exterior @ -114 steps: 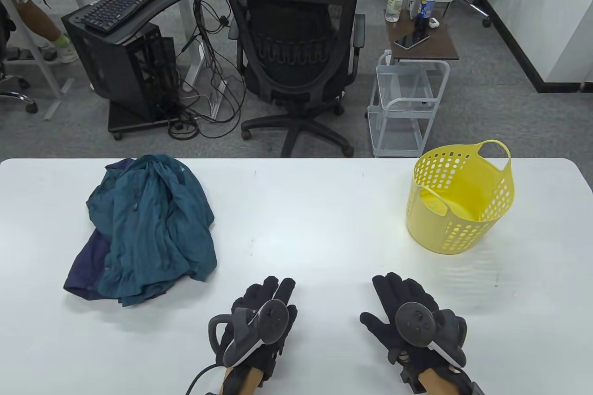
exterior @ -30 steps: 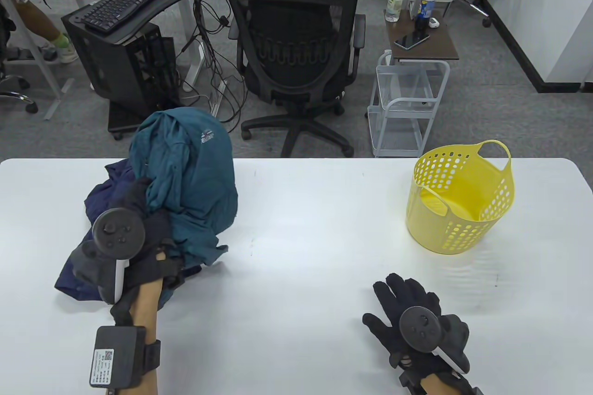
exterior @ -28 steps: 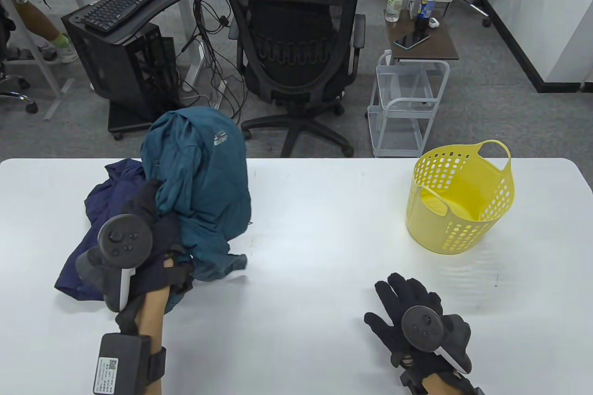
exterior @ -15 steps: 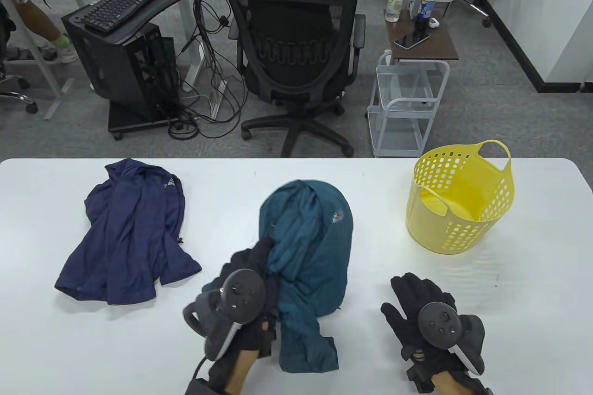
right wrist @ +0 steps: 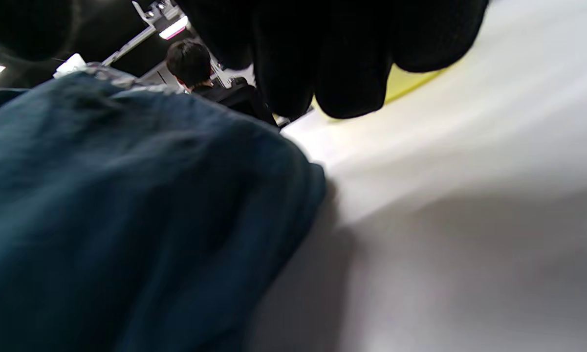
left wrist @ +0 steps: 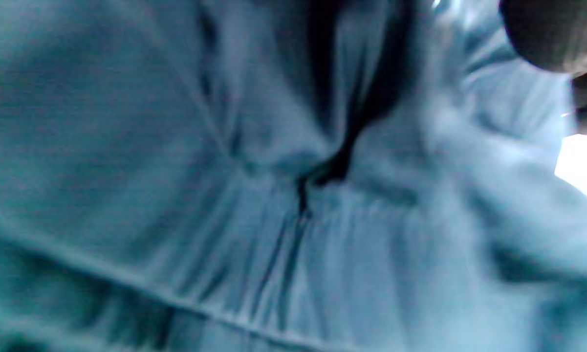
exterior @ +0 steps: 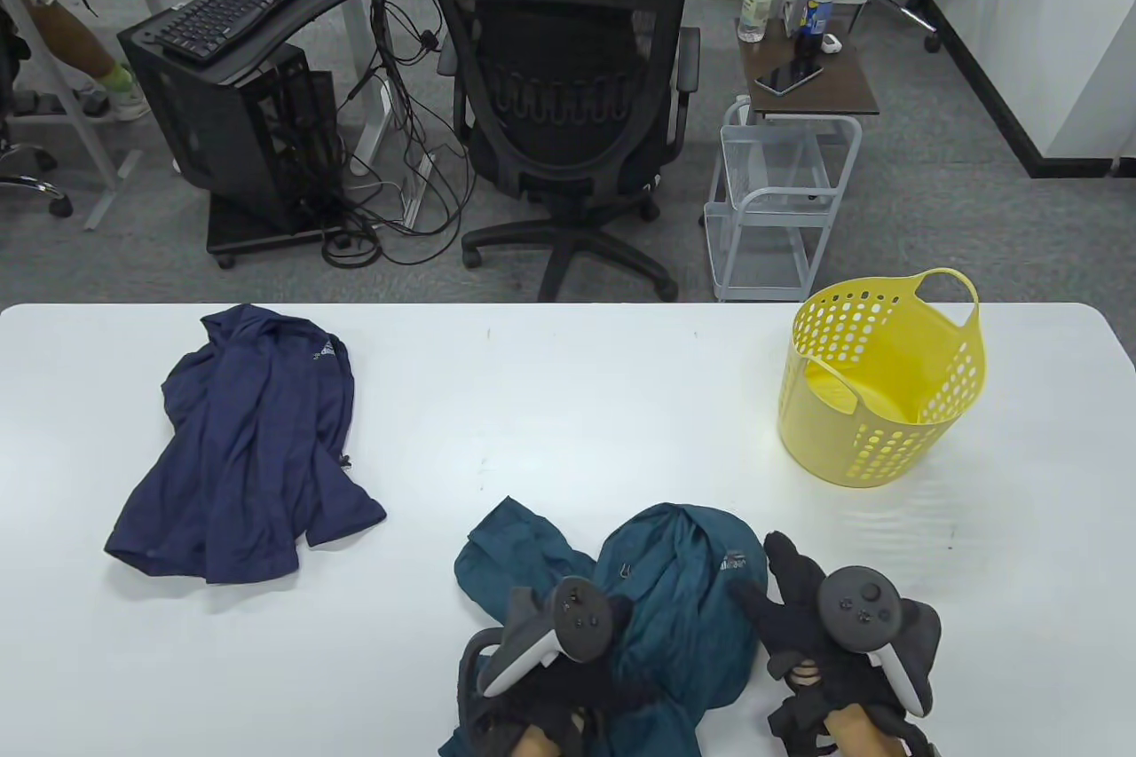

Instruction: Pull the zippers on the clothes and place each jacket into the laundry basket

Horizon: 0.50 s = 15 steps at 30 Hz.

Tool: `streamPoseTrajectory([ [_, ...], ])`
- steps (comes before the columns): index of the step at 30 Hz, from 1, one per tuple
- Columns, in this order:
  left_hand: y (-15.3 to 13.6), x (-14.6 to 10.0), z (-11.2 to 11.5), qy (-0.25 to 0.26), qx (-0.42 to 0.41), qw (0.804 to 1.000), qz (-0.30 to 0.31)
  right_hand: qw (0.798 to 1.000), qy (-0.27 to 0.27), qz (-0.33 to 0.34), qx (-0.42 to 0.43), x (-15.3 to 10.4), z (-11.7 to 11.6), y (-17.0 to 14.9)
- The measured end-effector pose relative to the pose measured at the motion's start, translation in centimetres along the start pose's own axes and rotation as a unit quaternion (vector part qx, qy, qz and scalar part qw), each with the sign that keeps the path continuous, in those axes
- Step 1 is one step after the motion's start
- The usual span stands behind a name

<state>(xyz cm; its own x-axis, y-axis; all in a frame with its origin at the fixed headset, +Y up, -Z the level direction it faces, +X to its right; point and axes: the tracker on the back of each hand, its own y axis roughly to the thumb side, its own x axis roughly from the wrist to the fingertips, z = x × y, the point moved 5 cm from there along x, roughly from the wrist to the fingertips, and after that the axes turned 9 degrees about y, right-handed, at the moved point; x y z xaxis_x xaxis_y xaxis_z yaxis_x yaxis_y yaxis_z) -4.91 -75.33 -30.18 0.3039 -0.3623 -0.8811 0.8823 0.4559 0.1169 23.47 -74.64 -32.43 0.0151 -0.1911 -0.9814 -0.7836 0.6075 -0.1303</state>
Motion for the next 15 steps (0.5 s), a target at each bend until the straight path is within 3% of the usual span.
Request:
streamPoseTrajectory([
  [2,-0.9,-1.0,-1.6,0.014,-0.042,0.999,0.004,0.999,0.036,-0.013,0.018,0.1,-0.9,0.2],
  [5,-2.7,-1.9,-4.4,0.106,-0.070,0.991,-0.036,0.997,0.072,-0.017,0.014,0.5,-2.1,0.9],
  [7,-3.4,-2.0,-5.5,0.179,-0.033,0.980,-0.080,0.994,0.101,-0.020,-0.038,0.9,-3.3,1.6],
  [8,-3.3,-1.5,-5.3,0.185,0.002,0.978,-0.092,0.992,0.108,-0.015,-0.065,1.1,-3.8,2.1],
  [12,-2.2,1.2,-1.3,0.078,0.092,0.988,-0.095,0.977,0.152,0.035,-0.145,0.7,-6.2,4.2],
  [15,-1.8,2.2,0.5,0.040,0.129,0.986,-0.102,0.963,0.175,0.077,-0.191,0.0,-7.6,5.5],
])
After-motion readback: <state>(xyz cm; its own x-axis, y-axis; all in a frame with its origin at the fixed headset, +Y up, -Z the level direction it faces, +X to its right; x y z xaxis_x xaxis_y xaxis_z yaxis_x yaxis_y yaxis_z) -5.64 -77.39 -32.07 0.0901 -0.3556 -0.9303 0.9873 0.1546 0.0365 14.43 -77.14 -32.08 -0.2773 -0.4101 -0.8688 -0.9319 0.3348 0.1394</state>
